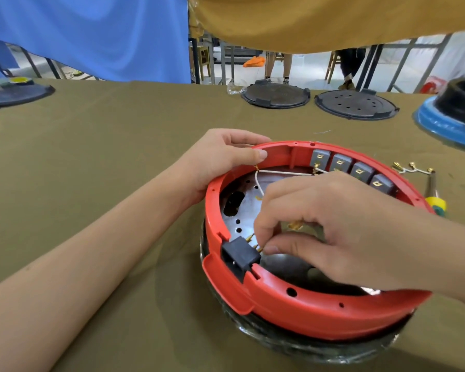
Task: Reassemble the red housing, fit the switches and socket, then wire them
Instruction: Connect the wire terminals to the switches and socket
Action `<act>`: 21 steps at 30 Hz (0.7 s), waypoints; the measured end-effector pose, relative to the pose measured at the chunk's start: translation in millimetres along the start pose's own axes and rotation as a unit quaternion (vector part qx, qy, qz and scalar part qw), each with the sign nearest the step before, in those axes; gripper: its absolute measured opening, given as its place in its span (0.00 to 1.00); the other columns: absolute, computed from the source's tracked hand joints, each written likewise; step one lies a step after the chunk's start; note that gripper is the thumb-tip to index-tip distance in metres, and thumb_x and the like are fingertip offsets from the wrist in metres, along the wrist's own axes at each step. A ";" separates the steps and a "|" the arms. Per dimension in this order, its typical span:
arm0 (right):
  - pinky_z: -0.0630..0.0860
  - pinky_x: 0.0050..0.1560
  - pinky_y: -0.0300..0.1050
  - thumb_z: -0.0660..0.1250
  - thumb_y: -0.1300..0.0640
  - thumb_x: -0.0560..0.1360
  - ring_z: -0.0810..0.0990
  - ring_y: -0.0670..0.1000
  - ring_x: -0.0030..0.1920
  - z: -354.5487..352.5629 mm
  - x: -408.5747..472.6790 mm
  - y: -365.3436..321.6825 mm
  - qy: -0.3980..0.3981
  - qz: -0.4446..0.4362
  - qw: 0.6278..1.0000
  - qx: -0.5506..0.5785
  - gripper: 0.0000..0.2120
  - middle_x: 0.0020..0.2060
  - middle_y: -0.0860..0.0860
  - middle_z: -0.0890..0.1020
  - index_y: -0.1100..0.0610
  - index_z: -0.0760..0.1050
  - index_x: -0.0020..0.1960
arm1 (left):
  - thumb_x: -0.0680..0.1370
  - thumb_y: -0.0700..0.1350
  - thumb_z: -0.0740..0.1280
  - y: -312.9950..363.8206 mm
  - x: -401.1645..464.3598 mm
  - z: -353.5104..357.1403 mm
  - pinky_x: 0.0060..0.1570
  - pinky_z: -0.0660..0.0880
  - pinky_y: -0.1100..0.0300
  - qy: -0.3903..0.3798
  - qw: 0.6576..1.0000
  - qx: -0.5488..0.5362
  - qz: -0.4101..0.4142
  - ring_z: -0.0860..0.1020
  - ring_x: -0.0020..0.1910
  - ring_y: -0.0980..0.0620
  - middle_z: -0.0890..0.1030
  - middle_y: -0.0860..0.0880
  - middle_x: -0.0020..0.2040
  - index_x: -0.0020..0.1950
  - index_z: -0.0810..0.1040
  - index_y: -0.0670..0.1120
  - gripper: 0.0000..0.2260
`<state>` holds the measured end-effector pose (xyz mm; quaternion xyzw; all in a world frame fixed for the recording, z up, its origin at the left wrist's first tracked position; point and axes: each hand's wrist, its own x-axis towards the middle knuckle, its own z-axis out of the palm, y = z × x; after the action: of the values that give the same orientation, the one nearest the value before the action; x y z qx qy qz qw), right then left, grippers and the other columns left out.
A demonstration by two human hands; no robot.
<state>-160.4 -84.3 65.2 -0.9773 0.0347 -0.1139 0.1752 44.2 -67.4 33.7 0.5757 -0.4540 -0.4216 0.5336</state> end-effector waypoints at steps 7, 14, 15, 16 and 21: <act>0.71 0.32 0.32 0.66 0.57 0.76 0.75 0.40 0.31 -32.2 -4.6 25.0 0.120 0.040 0.980 0.151 0.07 0.33 0.40 0.80 0.48 0.82 0.45 | 0.76 0.36 0.70 0.4 -2.5 -5.1 0.45 0.81 0.59 -0.009 0.998 0.061 0.013 0.84 0.44 0.48 0.86 0.44 0.49 0.55 0.83 0.46 0.09; 0.69 0.42 0.41 0.56 0.53 0.78 0.71 0.43 0.41 -47.0 -5.1 63.5 0.270 0.148 0.869 0.386 0.18 0.40 0.45 0.77 0.51 0.85 0.45 | 0.78 0.48 0.70 8.2 -8.5 -13.1 0.45 0.78 0.66 0.007 0.977 0.208 0.036 0.84 0.46 0.58 0.86 0.55 0.48 0.55 0.83 0.52 0.07; 0.67 0.43 0.42 0.56 0.51 0.78 0.70 0.43 0.41 -43.7 -6.3 66.7 0.268 0.161 0.868 0.385 0.18 0.40 0.45 0.75 0.50 0.85 0.46 | 0.78 0.48 0.70 9.4 -9.4 -13.2 0.45 0.78 0.67 0.023 0.972 0.230 0.052 0.84 0.46 0.59 0.86 0.55 0.48 0.54 0.83 0.53 0.06; 0.66 0.44 0.43 0.56 0.50 0.78 0.69 0.43 0.40 -41.1 -7.7 69.3 0.267 0.169 0.864 0.391 0.18 0.40 0.44 0.73 0.50 0.85 0.46 | 0.78 0.49 0.70 10.9 -10.3 -13.0 0.44 0.77 0.69 0.038 0.965 0.248 0.073 0.83 0.45 0.59 0.86 0.55 0.47 0.54 0.83 0.53 0.06; 0.65 0.37 0.41 0.54 0.50 0.84 0.64 0.45 0.35 -35.4 -8.5 73.2 0.268 0.204 0.797 0.502 0.19 0.36 0.47 0.67 0.54 0.83 0.49 | 0.77 0.50 0.70 20.9 -18.3 -3.8 0.46 0.73 0.71 0.047 0.937 0.312 0.148 0.80 0.47 0.66 0.84 0.59 0.47 0.53 0.82 0.55 0.06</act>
<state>-179.0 -163.8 70.1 -0.6529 0.2167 -0.3343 0.6442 42.2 -49.1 54.8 0.6589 -0.6168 -0.1476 0.4044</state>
